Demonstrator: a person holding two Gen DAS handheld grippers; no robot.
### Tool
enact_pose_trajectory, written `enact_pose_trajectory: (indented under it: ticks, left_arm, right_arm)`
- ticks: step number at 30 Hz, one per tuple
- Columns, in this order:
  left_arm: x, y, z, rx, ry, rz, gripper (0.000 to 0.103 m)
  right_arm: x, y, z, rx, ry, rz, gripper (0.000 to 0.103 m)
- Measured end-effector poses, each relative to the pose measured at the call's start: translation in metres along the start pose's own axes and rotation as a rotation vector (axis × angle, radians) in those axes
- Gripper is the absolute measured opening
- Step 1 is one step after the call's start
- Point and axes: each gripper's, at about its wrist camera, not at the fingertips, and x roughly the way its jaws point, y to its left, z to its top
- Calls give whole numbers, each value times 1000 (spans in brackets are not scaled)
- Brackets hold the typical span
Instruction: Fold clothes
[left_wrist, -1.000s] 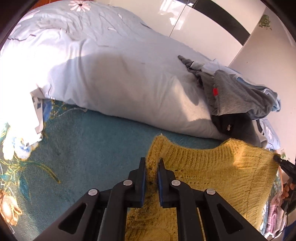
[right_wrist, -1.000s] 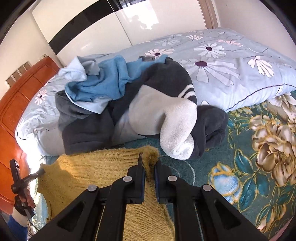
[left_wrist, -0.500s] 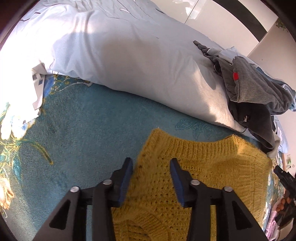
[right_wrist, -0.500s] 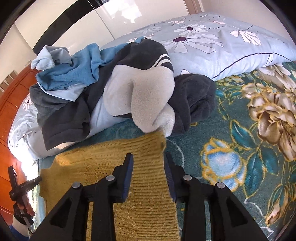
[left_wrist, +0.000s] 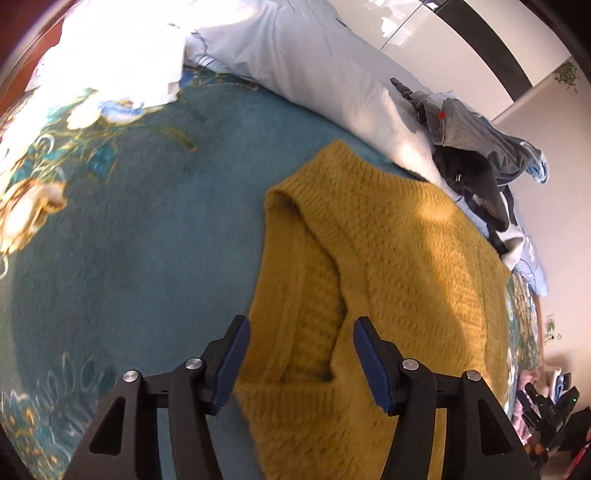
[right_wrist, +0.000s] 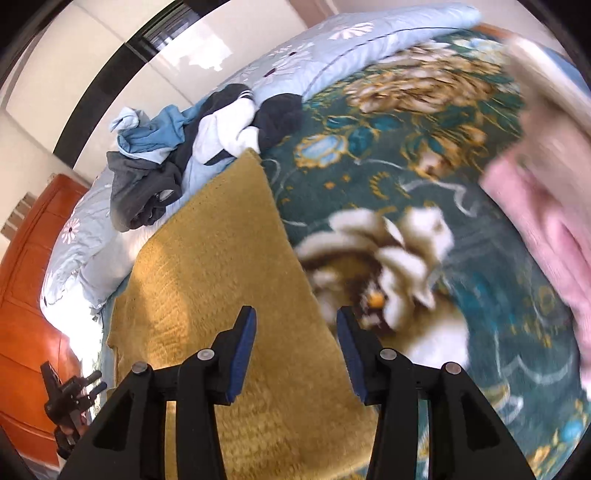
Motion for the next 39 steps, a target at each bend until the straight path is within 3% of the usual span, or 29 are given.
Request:
enact_pose_trajectory:
  ticks: [4, 8, 19, 23, 34, 39]
  left_arm:
    - [-9, 20, -41, -80, 24, -72, 62]
    - [-7, 27, -61, -136, 54, -146, 62]
    - [-4, 21, -80, -219, 19, -226, 61]
    - [-4, 24, -86, -253, 16, -246, 58]
    - [-5, 21, -98, -276, 35, -279, 58]
    - [-15, 27, -101, -317, -27, -323, 57]
  right_arm:
    - [-24, -32, -52, 157, -28, -16, 47]
    - [-16, -42, -79, 243, 4, 35, 47]
    - [-2, -34, -94, 331, -37, 177, 50]
    - [1, -35, -104, 374, -10, 259, 45]
    - [14, -15, -110, 351, 39, 310, 45]
    - [12, -31, -101, 410, -11, 309, 45]
